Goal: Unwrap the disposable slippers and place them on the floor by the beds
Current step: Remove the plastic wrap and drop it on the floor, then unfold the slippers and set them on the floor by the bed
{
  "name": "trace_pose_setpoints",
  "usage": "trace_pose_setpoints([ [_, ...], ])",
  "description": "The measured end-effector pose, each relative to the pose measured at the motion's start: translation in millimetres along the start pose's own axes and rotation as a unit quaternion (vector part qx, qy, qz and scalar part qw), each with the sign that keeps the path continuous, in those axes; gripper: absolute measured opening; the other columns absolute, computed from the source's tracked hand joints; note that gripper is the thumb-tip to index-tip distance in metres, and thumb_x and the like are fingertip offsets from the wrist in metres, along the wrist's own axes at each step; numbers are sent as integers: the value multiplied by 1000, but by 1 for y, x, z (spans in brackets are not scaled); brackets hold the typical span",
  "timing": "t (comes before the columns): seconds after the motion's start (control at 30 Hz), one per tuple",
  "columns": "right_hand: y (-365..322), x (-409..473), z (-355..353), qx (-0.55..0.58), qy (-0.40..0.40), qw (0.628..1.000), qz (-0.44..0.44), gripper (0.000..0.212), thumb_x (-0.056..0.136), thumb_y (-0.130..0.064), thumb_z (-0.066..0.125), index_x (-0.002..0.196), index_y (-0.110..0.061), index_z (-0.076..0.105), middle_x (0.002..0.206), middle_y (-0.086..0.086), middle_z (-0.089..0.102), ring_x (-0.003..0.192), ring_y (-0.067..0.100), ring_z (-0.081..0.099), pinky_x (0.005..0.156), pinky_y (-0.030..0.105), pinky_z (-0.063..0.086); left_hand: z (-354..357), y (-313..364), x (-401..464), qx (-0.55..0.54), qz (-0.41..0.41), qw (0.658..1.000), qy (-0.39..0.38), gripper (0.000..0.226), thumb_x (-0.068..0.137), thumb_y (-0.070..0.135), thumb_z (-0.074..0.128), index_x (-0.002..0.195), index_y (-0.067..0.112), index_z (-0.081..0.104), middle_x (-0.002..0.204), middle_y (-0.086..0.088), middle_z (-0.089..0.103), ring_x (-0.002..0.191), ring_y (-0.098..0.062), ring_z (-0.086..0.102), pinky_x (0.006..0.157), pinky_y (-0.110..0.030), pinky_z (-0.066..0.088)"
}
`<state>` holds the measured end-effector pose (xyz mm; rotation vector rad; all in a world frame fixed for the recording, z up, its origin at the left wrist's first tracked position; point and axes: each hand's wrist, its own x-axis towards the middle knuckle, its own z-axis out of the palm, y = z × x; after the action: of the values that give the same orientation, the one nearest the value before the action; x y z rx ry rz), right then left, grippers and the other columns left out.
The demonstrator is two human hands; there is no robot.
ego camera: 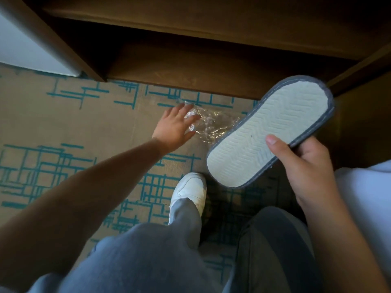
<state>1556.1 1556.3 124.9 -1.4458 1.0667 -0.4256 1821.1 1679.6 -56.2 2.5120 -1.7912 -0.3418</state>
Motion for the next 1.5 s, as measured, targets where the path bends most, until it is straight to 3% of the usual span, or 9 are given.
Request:
trace_pose_setpoints([
  [0.2, -2, -5, -12, 17, 5, 1000, -25, 12, 87, -27, 73, 97, -32, 72, 104, -24, 75, 105, -3, 69, 88, 15, 53, 20, 7, 5, 84, -34, 988, -128, 49, 101, 47, 45, 149, 40, 39, 167, -6, 19, 156, -34, 8, 124, -58, 11],
  [0.3, -8, -3, -15, 1, -10, 999, -31, 12, 90, -23, 73, 96, -33, 71, 100, -28, 75, 103, -4, 69, 89, 18, 52, 0, -3, -6, 74, -58, 986, -138, 44, 100, 40, 47, 144, 36, 51, 165, -8, 26, 154, -34, 16, 124, -56, 16],
  [0.4, -29, -2, -28, -35, -32, 995, -83, 10, 88, -29, 76, 95, -35, 72, 102, -24, 75, 105, -2, 69, 94, 27, 53, -46, 14, -8, -87, -138, 982, -95, 37, 99, 32, 54, 135, 29, 60, 154, -8, 45, 136, -30, 46, 111, -44, 39],
  [0.5, -54, -16, -40, -23, -50, 987, -153, 18, 91, -23, 74, 105, -33, 70, 104, -22, 76, 106, 0, 69, 94, 26, 54, -113, 55, -15, -432, -244, 868, -28, 22, 102, 32, 51, 116, 25, 67, 122, -8, 70, 105, -28, 68, 90, -42, 54],
  [0.63, -67, -39, -39, 24, -68, 981, -179, 25, 93, -23, 72, 117, -27, 68, 113, -10, 75, 107, 6, 70, 95, 37, 58, -199, 112, -53, -634, -137, 759, -62, 45, 96, 56, 45, 104, 23, 74, 105, -7, 76, 99, -23, 71, 90, -38, 55],
  [0.77, -78, -78, -49, 94, -88, 972, -196, 31, 95, -20, 69, 126, -23, 62, 121, -5, 73, 112, 8, 69, 95, 39, 58, -265, 163, -96, -584, -85, 801, -98, 51, 98, 52, 47, 119, 12, 70, 124, -19, 70, 117, -38, 65, 105, -50, 50],
  [0.9, -89, -102, -58, 19, -95, 971, -217, 36, 96, -36, 66, 131, -27, 58, 122, -11, 70, 112, 1, 66, 97, 40, 56, -298, 190, -133, -509, -67, 855, -76, 39, 99, 36, 55, 125, 8, 67, 119, -15, 73, 112, -32, 69, 100, -47, 55],
  [1.17, -119, -133, -83, 15, -76, 962, -262, 41, 94, -43, 67, 131, -29, 57, 117, -19, 69, 107, -10, 63, 81, 9, 52, -347, 231, -160, -457, -46, 888, 29, 19, 100, 19, 59, 116, 14, 68, 113, -3, 75, 104, -15, 73, 93, -33, 58],
  [1.5, -70, -106, -88, 150, -159, 962, -163, 31, 98, -27, 64, 128, -22, 62, 120, -4, 74, 112, 11, 70, 100, 38, 55, -298, 268, -151, -493, -107, 862, 49, 23, 99, 15, 58, 120, 18, 66, 110, 2, 76, 101, -12, 74, 88, -28, 59],
])
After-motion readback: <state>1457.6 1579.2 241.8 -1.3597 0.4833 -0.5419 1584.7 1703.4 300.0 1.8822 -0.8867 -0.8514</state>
